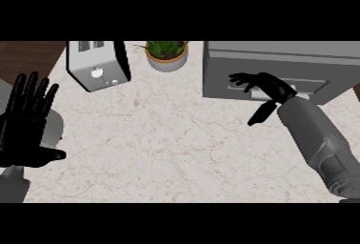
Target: Pick up the cup, place it into the drawer and close the drawer
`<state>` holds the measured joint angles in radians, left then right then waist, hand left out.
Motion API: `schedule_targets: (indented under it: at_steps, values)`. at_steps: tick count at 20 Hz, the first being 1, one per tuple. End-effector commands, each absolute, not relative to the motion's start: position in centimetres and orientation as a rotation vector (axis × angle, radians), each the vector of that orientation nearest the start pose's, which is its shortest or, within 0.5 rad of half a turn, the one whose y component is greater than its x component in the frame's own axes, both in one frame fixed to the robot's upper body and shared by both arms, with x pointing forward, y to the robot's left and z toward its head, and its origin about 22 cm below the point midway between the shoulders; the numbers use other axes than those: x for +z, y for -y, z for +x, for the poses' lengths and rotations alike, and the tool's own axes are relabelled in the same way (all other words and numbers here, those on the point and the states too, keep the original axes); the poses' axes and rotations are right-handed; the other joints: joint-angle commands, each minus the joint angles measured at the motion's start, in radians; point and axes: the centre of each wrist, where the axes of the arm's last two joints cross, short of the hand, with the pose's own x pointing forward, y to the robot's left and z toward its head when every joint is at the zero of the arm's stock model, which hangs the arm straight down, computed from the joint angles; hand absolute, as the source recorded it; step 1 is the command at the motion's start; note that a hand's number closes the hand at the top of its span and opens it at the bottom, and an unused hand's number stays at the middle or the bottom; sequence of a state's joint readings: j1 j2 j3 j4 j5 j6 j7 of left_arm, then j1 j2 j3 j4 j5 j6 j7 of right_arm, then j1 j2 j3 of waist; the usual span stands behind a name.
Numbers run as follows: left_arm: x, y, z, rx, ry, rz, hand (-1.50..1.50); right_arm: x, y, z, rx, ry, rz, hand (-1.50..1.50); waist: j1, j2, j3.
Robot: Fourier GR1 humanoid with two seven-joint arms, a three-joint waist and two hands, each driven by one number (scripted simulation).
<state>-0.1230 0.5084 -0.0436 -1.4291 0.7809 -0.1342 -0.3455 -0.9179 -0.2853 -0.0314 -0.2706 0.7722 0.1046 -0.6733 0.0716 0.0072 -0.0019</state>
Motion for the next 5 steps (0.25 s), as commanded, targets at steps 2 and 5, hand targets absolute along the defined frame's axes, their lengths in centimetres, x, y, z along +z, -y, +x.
schedule_targets:
  at_steps: [2, 5]
  values:
    - [3.9, -32.7, 27.6, 0.145, 1.892, -0.334, -1.5, 5.2, 28.8, 43.6, 1.155, 1.506, -0.399, -1.5, 0.014, 0.034, 0.005]
    - [3.8, -32.6, 27.6, 0.127, 1.888, -0.32, -1.5, 4.8, 29.0, 43.4, 1.144, 1.502, -0.399, -1.5, 0.011, 0.031, 0.005]
